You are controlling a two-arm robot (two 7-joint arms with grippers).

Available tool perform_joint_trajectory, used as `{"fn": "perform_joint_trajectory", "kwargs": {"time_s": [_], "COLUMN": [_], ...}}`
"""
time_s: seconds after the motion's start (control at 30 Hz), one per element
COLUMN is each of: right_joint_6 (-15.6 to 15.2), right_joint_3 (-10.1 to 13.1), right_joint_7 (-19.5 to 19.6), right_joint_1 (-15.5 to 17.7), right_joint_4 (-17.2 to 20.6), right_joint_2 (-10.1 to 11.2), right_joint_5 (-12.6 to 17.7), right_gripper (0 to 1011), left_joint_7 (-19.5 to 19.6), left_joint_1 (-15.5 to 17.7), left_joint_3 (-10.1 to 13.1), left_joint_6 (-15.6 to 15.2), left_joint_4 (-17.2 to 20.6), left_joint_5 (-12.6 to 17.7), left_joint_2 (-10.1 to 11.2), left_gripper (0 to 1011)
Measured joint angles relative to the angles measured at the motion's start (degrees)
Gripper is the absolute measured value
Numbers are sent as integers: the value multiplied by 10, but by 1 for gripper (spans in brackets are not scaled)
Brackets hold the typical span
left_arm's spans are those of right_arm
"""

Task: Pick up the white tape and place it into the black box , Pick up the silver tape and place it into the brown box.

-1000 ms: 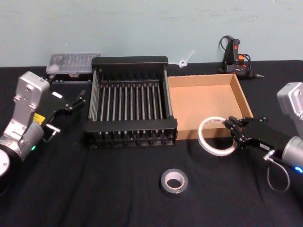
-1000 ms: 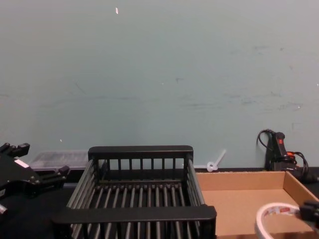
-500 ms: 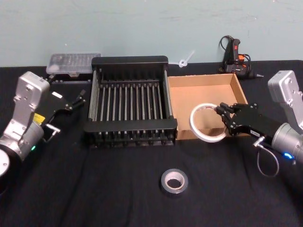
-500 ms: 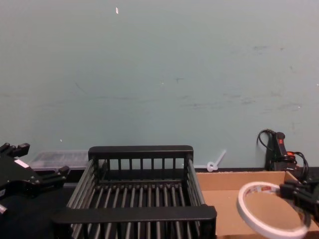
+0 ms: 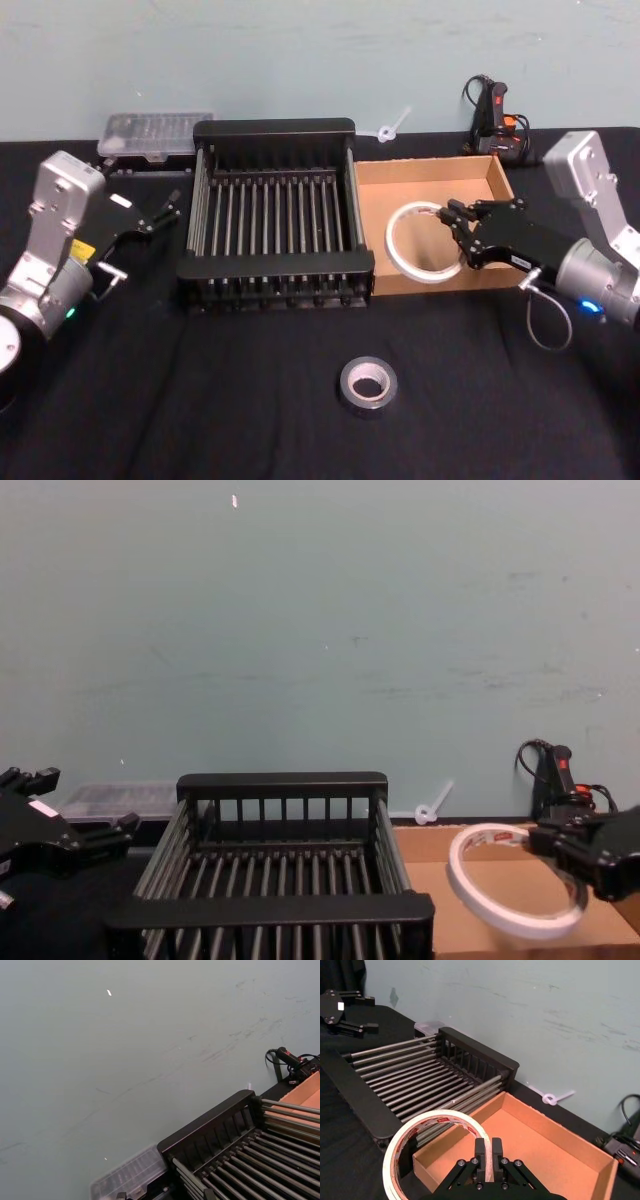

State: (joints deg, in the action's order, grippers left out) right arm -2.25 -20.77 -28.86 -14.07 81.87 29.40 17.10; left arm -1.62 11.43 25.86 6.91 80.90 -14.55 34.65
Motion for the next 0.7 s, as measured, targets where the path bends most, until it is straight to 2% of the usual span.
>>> {"fn": "perform_joint_trajectory", "kwargs": {"time_s": [0.7], "right_joint_6": [43], "right_joint_3": [-47], "right_joint_7": [-47], "right_joint_1": [-90], "right_joint_4": [-92], "right_joint_2": [-41], "right_joint_5": [-14], "right_gripper": [86], "left_joint_7": [0], "left_joint_1": [0], "left_joint_3": [0], "left_joint_6": [0], "left_joint_4": [0], "left_joint_5": [0], "left_joint_2": [0], "left_gripper": [1001]}}
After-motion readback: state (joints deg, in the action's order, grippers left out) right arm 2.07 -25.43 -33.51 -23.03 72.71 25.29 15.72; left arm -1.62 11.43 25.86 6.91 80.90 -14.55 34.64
